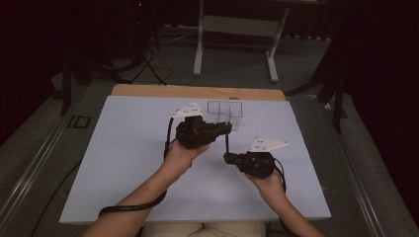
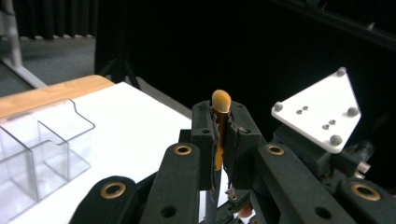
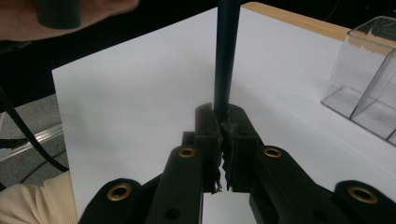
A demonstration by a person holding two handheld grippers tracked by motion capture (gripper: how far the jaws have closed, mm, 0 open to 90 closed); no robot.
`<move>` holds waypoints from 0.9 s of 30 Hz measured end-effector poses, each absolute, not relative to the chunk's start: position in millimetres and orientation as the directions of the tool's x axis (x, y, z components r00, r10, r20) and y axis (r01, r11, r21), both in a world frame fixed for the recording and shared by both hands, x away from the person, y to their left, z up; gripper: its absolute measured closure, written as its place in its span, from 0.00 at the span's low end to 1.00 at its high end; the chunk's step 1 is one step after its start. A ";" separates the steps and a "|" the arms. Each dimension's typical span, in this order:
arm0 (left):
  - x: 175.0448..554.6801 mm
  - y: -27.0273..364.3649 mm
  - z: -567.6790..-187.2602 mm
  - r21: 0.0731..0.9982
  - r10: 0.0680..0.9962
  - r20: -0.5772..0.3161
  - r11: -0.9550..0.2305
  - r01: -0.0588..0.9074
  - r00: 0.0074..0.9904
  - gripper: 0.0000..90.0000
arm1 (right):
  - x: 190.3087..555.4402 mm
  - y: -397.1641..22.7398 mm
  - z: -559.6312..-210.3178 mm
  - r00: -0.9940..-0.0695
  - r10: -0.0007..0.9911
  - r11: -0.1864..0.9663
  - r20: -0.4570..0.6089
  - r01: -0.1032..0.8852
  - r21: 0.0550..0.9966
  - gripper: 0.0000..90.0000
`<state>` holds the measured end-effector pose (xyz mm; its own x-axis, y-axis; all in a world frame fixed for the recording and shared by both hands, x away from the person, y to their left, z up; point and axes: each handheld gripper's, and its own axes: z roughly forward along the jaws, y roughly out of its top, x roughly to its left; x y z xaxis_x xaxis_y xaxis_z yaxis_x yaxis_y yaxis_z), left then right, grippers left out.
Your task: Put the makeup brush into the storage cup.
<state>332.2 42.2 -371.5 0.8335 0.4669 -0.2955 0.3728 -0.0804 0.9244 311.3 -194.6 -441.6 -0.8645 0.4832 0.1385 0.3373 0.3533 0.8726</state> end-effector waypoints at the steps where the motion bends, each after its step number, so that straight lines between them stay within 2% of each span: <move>1: 332.0 41.8 -371.3 0.923 0.470 -0.294 -0.088 0.376 0.832 0.94 | 311.1 -194.6 -442.5 -0.864 0.483 0.351 0.146 0.343 0.871 0.95; 7: 334.0 44.6 -370.7 0.916 0.471 -0.311 -0.085 0.393 0.826 0.95 | 311.5 -196.6 -443.7 -0.864 0.482 0.340 0.148 0.339 0.877 0.93; 12: 333.6 43.6 -368.4 0.920 0.487 -0.278 -0.115 0.376 0.828 0.95 | 312.3 -202.6 -444.9 -0.855 0.494 0.318 0.157 0.346 0.883 0.83; 17: 334.4 46.2 -365.2 0.924 0.495 -0.262 -0.119 0.364 0.829 0.95 | 308.8 -211.6 -431.8 -0.849 0.513 0.281 0.128 0.307 0.910 0.70; 22: 335.4 48.9 -363.6 0.925 0.494 -0.248 -0.135 0.355 0.833 0.95 | 308.3 -217.5 -425.3 -0.843 0.523 0.259 0.127 0.299 0.918 0.65; 23: 337.2 50.2 -362.7 0.924 0.498 -0.247 -0.139 0.358 0.831 0.95 | 308.2 -219.2 -423.7 -0.842 0.524 0.252 0.131 0.300 0.920 0.63; 24: 337.9 50.6 -362.1 0.924 0.500 -0.246 -0.138 0.357 0.830 0.95 | 307.9 -222.0 -421.1 -0.837 0.532 0.243 0.131 0.299 0.923 0.56; 27: 340.7 53.2 -357.5 0.926 0.511 -0.234 -0.141 0.350 0.827 0.95 | 306.5 -224.0 -418.4 -0.831 0.540 0.229 0.135 0.300 0.926 0.44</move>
